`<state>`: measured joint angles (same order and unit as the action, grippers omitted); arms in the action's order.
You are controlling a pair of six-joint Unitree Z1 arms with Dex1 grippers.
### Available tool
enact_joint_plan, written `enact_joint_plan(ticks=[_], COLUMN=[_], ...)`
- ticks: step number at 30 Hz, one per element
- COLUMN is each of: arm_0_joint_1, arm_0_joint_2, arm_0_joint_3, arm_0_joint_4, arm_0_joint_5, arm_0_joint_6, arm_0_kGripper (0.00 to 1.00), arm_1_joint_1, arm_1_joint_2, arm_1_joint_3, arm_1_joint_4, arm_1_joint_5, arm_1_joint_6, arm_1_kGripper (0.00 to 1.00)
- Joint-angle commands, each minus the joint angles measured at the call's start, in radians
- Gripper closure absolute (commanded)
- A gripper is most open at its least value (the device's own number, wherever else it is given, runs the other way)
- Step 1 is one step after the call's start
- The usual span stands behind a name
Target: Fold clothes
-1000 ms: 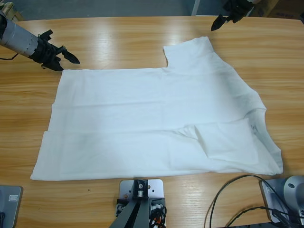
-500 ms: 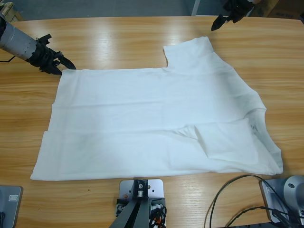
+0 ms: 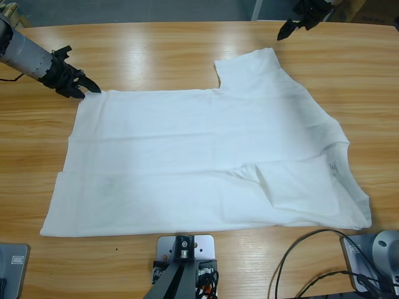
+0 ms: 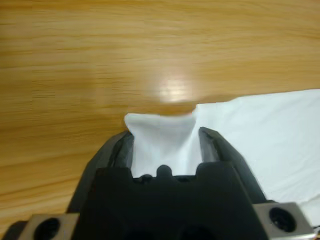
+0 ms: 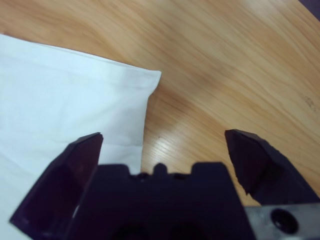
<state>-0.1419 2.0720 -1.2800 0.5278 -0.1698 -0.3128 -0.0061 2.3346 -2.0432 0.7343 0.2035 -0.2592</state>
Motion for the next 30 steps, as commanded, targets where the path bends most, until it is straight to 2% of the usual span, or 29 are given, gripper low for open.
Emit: enact_joint_plan(ticks=[1,8,12,16,23,30], arm_0_joint_1=[-0.038,-0.038,-0.041,-0.038,-0.057,-0.097], arm_0_joint_2=[0.083,0.069,0.046,0.051,0.071,0.073], arm_0_joint_3=[0.040,0.066,0.064,0.064,0.046,0.034], arm_0_joint_4=[0.018,0.018,0.018,0.015,0.006,0.006], arm_0_joint_5=[0.028,0.088,0.172,0.170,0.139,0.135], arm_0_joint_6=[-0.008,0.003,0.041,0.040,0.041,0.034], arm_0_kGripper=[1.000,1.000,1.000,1.000,1.000,1.000], arm_1_joint_1=[-0.012,-0.012,-0.023,-0.079,-0.094,-0.094], arm_1_joint_2=[0.036,0.035,0.037,0.069,0.192,0.259], arm_1_joint_3=[0.031,0.031,0.021,-0.031,-0.143,-0.203], arm_1_joint_4=[0.008,0.008,0.004,0.003,0.038,0.115], arm_1_joint_5=[0.016,0.015,0.010,0.010,0.138,0.235], arm_1_joint_6=[0.011,0.011,0.023,0.110,0.242,0.259], arm_1_kGripper=[0.013,0.015,0.046,0.055,0.055,0.055])
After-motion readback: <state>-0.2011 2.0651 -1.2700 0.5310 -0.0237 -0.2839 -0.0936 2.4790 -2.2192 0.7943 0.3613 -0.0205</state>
